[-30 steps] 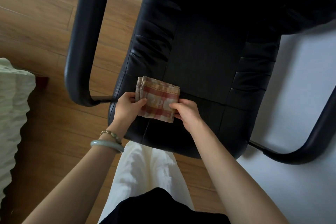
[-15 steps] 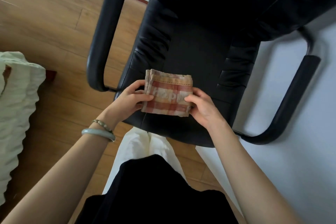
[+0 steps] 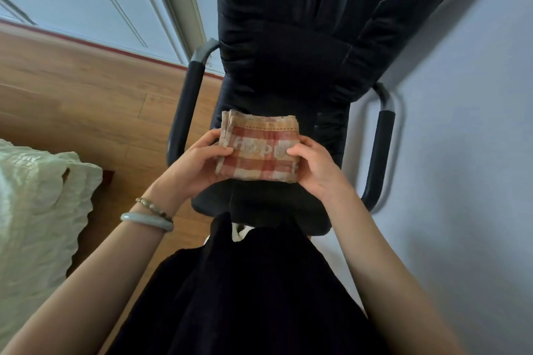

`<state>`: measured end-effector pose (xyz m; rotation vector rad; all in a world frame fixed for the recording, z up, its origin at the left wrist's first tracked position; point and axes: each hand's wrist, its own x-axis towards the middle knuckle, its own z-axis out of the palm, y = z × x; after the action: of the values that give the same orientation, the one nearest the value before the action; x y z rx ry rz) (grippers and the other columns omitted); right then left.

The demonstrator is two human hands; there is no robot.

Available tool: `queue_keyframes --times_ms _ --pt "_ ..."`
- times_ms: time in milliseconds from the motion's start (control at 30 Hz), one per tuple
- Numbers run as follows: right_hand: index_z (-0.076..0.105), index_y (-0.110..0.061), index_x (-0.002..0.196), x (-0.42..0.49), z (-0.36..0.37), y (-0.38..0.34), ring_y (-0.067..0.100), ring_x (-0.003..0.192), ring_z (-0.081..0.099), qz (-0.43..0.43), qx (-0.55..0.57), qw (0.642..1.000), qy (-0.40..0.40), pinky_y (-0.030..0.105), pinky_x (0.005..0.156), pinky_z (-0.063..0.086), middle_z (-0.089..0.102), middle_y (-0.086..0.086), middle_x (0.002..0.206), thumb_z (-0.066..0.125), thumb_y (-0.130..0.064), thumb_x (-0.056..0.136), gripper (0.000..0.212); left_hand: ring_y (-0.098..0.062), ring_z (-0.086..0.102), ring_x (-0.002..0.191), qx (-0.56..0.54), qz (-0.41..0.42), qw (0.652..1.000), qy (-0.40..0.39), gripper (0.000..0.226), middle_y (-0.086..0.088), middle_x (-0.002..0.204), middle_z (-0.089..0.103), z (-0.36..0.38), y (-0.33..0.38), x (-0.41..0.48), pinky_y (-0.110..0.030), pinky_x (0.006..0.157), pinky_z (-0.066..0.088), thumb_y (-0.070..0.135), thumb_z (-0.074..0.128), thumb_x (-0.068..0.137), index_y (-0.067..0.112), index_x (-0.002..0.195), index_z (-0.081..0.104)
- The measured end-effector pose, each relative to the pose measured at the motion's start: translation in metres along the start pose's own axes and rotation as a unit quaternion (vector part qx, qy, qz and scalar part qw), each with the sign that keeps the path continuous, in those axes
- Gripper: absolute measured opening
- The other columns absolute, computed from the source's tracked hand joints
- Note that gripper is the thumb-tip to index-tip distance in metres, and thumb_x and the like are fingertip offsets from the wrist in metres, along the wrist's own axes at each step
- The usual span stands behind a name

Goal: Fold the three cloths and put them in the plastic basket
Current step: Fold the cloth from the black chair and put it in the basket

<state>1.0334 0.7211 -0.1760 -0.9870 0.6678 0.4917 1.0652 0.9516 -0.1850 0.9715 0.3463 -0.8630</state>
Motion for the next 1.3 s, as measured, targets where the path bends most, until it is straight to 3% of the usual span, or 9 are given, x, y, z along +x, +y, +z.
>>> queue_keyframes --times_ms 333,600,700,800,900,1100,1200,1300 --pt "0.058 -0.005 0.119 -0.05 0.04 -0.047 0.031 0.108 0.063 -0.052 -0.014 0.998 -0.039 0.041 0.078 0.056 0.064 0.016 0.117 0.057 -0.005 0.083 0.036 -0.026 0.055 0.088 0.015 0.071 0.997 0.026 0.037 -0.012 0.104 0.058 0.048 0.046 -0.06 -0.037 0.072 0.041 0.004 0.042 0.091 0.01 0.127 0.046" --pt "0.06 -0.006 0.118 -0.073 0.057 -0.061 0.031 0.11 0.061 -0.081 -0.029 0.995 -0.057 0.042 0.082 0.055 0.063 0.017 0.119 0.057 -0.007 0.082 0.035 -0.022 0.061 0.081 0.016 0.115 0.993 0.017 0.034 -0.008 0.097 0.063 0.058 0.059 -0.09 -0.031 0.061 0.05 0.005 0.041 0.091 0.01 0.123 0.05" --pt "0.059 -0.005 0.12 -0.09 0.051 -0.062 0.032 0.11 0.061 -0.103 -0.018 0.993 -0.048 0.043 0.083 0.055 0.063 0.018 0.119 0.056 -0.007 0.082 0.037 -0.021 0.063 0.079 0.044 0.11 0.993 -0.003 0.035 -0.007 0.096 0.063 0.067 0.063 -0.09 -0.033 0.064 0.05 0.005 0.044 0.086 0.012 0.12 0.053" --pt "0.057 -0.003 0.122 -0.111 0.037 -0.06 0.034 0.113 0.059 -0.133 0.014 0.991 -0.024 0.05 0.093 0.05 0.061 0.02 0.122 0.052 -0.005 0.084 0.038 -0.022 0.066 0.085 0.081 0.089 0.992 -0.043 0.039 -0.007 0.101 0.067 0.084 0.067 -0.083 -0.036 0.069 0.054 0.004 0.044 0.086 0.012 0.123 0.054" --pt "0.056 -0.002 0.123 -0.136 0.02 -0.054 0.035 0.115 0.057 -0.164 0.053 0.985 0.016 0.052 0.098 0.046 0.06 0.021 0.124 0.048 -0.003 0.086 0.038 -0.023 0.069 0.087 0.109 0.058 0.989 -0.086 0.036 -0.008 0.103 0.069 0.105 0.067 -0.073 -0.034 0.062 0.057 0.001 0.042 0.088 0.014 0.119 0.057" --pt "0.067 -0.008 0.097 -0.2 0.005 -0.017 0.029 0.095 0.065 -0.262 0.139 0.948 0.117 0.046 0.085 0.052 0.069 0.013 0.097 0.047 0.001 0.085 0.025 -0.021 0.071 0.086 0.2 0.005 0.963 -0.183 0.037 -0.002 0.098 0.073 0.143 0.052 -0.064 -0.034 0.06 0.057 -0.001 0.042 0.087 0.016 0.116 0.057" --pt "0.063 -0.004 0.1 -0.231 0.014 0.015 0.031 0.095 0.061 -0.298 0.174 0.919 0.189 0.046 0.087 0.049 0.066 0.016 0.099 0.046 0.003 0.085 0.024 -0.022 0.07 0.088 0.242 -0.022 0.94 -0.241 0.038 -0.003 0.102 0.072 0.152 0.042 -0.074 -0.035 0.061 0.056 0.0 0.043 0.086 0.016 0.117 0.057" --pt "0.061 -0.004 0.102 -0.261 0.026 0.052 0.028 0.088 0.064 -0.322 0.206 0.893 0.237 0.039 0.076 0.054 0.066 0.014 0.097 0.045 0.003 0.087 0.023 -0.024 0.068 0.094 0.282 -0.048 0.912 -0.293 0.039 -0.006 0.108 0.069 0.155 0.029 -0.09 -0.038 0.066 0.056 0.001 0.045 0.086 0.014 0.121 0.055"
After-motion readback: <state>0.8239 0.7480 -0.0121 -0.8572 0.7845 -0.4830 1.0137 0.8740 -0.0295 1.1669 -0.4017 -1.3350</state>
